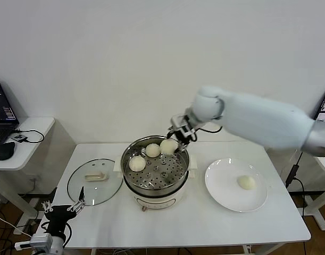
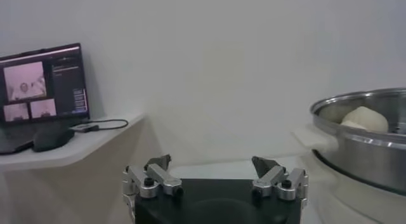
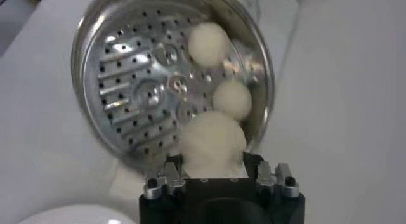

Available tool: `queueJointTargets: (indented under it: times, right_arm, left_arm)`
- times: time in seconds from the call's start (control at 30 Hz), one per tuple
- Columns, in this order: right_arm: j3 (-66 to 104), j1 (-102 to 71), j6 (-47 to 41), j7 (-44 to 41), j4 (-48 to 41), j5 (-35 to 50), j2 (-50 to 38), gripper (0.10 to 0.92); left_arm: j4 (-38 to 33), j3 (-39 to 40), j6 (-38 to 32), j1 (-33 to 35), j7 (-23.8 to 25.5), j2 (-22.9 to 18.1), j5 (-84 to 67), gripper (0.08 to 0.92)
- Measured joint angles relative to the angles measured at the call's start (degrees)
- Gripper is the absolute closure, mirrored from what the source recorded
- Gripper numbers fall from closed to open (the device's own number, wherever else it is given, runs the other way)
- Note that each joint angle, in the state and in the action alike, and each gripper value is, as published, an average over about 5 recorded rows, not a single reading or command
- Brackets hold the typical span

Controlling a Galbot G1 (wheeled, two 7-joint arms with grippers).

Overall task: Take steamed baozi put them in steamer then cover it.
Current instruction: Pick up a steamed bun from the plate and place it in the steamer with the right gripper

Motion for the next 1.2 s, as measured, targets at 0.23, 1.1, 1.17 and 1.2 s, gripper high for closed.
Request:
queueJointTargets:
  times: [0.23, 1.1, 1.17, 1.2]
  right_arm:
    - [-1.7, -2.5, 5.5, 0.8, -1.4, -3.9, 4.5, 0.416]
    - [-4.3, -4.1, 15.6, 0.5, -0.4, -8.7, 6.7, 0.283]
    - [-4.2, -3.6, 15.5, 0.4, 0.0, -8.3, 6.3, 0.236]
    - [-4.2, -3.2, 15.4, 0.4, 0.3, -8.0, 6.0, 0.224]
  left_arm:
    - [0.7, 0.0, -0.7, 0.5, -0.1, -0.2, 0.2, 0.177]
    - [1.1, 0.3, -1.1, 0.5, -0.2, -0.8, 0.4, 0.177]
    - [1.1, 0.3, -1.1, 0.5, -0.2, -0.7, 0.4, 0.177]
    - [1.1, 0.2, -1.1, 0.5, -0.2, -0.7, 0.4, 0.177]
